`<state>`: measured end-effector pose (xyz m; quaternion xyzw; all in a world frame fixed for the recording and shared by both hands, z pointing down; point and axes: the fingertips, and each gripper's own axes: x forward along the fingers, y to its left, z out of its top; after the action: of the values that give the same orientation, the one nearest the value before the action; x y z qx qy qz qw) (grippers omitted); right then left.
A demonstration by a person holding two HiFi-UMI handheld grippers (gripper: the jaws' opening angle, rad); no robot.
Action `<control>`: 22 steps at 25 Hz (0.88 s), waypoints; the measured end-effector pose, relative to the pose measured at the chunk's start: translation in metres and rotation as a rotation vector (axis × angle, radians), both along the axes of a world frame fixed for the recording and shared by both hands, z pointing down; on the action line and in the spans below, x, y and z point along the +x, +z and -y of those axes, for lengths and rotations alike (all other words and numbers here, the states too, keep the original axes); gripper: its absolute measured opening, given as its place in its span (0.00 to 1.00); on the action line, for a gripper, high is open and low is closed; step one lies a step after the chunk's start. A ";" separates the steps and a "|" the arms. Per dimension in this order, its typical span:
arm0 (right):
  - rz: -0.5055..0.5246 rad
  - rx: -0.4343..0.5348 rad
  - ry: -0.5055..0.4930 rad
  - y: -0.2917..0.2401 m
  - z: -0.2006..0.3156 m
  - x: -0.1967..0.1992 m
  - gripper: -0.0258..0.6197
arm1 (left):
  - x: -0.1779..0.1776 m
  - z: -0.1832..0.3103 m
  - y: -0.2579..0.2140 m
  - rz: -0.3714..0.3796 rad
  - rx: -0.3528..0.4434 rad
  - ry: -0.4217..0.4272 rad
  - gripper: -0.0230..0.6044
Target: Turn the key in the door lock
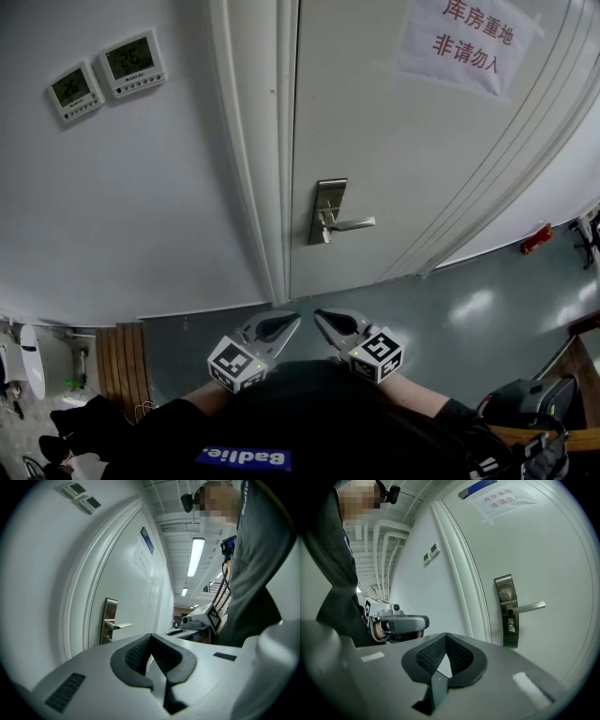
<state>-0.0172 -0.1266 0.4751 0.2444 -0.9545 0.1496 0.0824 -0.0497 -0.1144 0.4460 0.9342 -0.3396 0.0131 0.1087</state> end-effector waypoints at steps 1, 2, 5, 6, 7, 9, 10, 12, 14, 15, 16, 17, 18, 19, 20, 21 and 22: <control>0.000 -0.002 0.000 0.001 0.000 0.001 0.04 | 0.000 0.001 0.000 -0.001 0.000 -0.003 0.05; 0.000 -0.002 -0.001 0.002 0.000 0.001 0.04 | 0.000 0.001 0.000 -0.002 0.000 -0.003 0.05; -0.006 -0.003 0.003 0.005 0.001 0.004 0.04 | 0.001 0.002 0.002 0.000 -0.002 -0.002 0.05; -0.006 -0.006 0.007 0.006 0.002 0.005 0.04 | 0.001 0.003 0.002 0.000 -0.003 -0.003 0.05; -0.004 -0.010 0.010 0.006 0.003 0.005 0.04 | 0.001 0.003 0.002 0.000 -0.003 -0.004 0.05; -0.002 -0.012 0.014 0.006 0.004 0.006 0.04 | 0.001 0.004 0.003 0.000 -0.003 -0.006 0.05; -0.002 -0.009 0.016 0.006 0.005 0.006 0.04 | 0.001 0.005 0.003 -0.001 -0.003 -0.006 0.05; -0.004 -0.008 0.019 0.006 0.006 0.006 0.04 | 0.001 0.005 0.003 -0.003 -0.006 -0.006 0.05; -0.005 -0.009 0.020 0.005 0.007 0.006 0.04 | 0.002 0.005 0.003 -0.001 -0.010 -0.003 0.05; -0.006 -0.009 0.019 0.005 0.008 0.006 0.04 | 0.002 0.005 0.003 0.003 -0.013 -0.002 0.05; -0.008 -0.010 0.018 0.006 0.008 0.005 0.04 | 0.001 0.005 0.003 0.007 -0.015 -0.001 0.05; -0.009 -0.011 0.016 0.006 0.008 0.005 0.04 | 0.001 0.006 0.003 0.006 -0.013 -0.003 0.05; -0.010 -0.012 0.015 0.007 0.008 0.004 0.04 | 0.000 0.006 0.003 0.002 -0.010 -0.006 0.05; -0.010 -0.012 0.016 0.007 0.009 0.004 0.04 | 0.000 0.007 0.003 -0.002 -0.007 -0.008 0.05; -0.009 -0.013 0.018 0.007 0.009 0.005 0.04 | -0.001 0.007 0.003 -0.004 -0.006 -0.010 0.05; -0.008 -0.015 0.019 0.007 0.009 0.005 0.04 | -0.001 0.007 0.003 -0.004 -0.006 -0.011 0.05; -0.008 -0.017 0.020 0.007 0.010 0.005 0.04 | -0.001 0.007 0.003 -0.004 -0.006 -0.012 0.05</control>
<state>-0.0125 -0.1361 0.4824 0.2540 -0.9504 0.1574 0.0867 -0.0508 -0.1213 0.4495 0.9318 -0.3450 0.0115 0.1123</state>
